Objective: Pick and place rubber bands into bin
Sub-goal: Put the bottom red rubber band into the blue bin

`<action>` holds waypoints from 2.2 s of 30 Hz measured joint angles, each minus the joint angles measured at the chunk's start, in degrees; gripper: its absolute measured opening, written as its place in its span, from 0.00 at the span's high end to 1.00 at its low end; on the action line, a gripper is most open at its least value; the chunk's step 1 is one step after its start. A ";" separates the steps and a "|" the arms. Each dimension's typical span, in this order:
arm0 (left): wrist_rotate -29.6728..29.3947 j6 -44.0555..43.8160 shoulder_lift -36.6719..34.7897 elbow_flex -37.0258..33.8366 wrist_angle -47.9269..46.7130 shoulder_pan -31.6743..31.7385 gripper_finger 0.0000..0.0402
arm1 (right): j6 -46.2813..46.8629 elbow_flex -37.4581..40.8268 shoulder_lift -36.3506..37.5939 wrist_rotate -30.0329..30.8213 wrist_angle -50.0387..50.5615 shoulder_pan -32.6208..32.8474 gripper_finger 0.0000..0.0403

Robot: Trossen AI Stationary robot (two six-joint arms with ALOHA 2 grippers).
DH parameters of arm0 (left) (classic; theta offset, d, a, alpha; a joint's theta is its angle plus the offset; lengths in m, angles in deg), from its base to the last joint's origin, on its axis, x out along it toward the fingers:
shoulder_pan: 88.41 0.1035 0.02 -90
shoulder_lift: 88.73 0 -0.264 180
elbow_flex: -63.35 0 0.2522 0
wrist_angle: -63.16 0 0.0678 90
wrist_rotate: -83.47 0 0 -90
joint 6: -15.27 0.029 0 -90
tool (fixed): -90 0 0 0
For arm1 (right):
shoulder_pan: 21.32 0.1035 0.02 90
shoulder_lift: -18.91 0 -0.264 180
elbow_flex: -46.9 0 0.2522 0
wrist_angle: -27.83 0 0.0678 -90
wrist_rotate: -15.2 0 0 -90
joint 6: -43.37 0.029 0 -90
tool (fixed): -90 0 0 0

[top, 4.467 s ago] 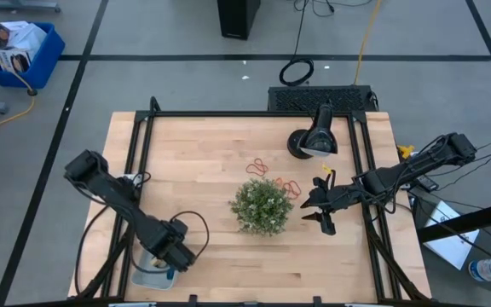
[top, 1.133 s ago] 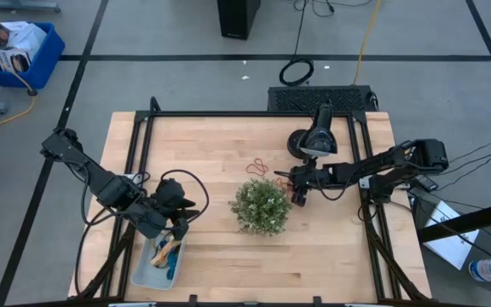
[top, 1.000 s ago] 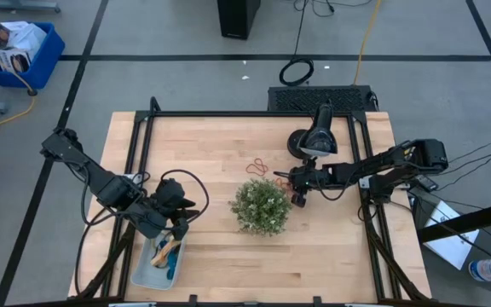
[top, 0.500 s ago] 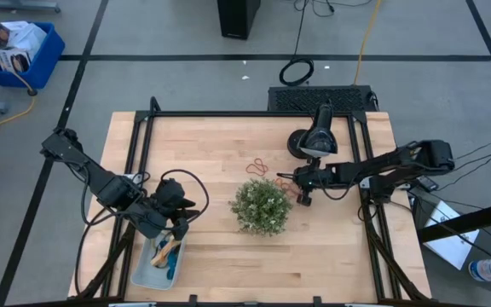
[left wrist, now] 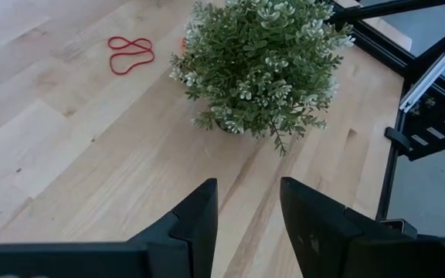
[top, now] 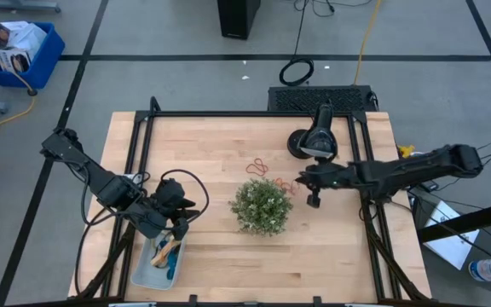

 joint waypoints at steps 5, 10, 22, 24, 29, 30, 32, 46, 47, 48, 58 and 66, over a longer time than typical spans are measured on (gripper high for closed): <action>0.00 0.26 -0.02 0.00 0.00 0.00 0.63 | 0.33 -0.64 5.87 0.08 -0.11 4.87 1.00; -0.02 0.26 0.00 0.00 0.00 0.00 0.63 | 0.14 -4.30 8.56 3.14 1.80 10.35 1.00; -0.26 1.33 0.00 0.00 0.00 0.00 0.63 | -6.63 -21.45 5.98 13.74 9.73 22.31 1.00; -0.56 1.53 0.00 0.00 0.00 0.00 0.63 | -9.12 -24.34 4.55 14.11 9.77 23.29 1.00; -1.26 0.87 0.00 0.00 0.42 0.02 0.63 | -15.69 -31.79 -0.20 18.12 9.72 25.38 1.00; -1.54 0.88 0.00 0.00 0.98 0.13 0.63 | -16.97 -33.36 -1.37 18.11 9.66 25.55 1.00; -1.55 2.06 0.00 0.00 3.46 0.52 0.63 | -19.04 -36.28 -3.83 18.09 9.31 25.94 1.00; 5.44 34.28 0.09 0.00 34.87 4.75 0.63 | -28.98 -50.40 -19.11 17.69 3.87 26.17 1.00; 6.96 35.66 0.09 0.00 36.29 5.05 0.63 | -29.99 -50.56 -19.80 17.66 3.28 26.17 1.00; 7.95 36.86 0.11 0.00 37.36 5.34 0.63 | -30.91 -50.63 -20.42 17.66 2.11 26.17 1.00; 14.45 44.66 5.02 0.04 46.09 9.15 0.63 | -31.69 -50.73 -24.18 17.61 -3.35 25.66 1.00; 15.11 48.81 10.74 0.02 51.05 11.05 0.63 | -31.40 -50.73 -26.07 17.59 -4.51 25.27 1.00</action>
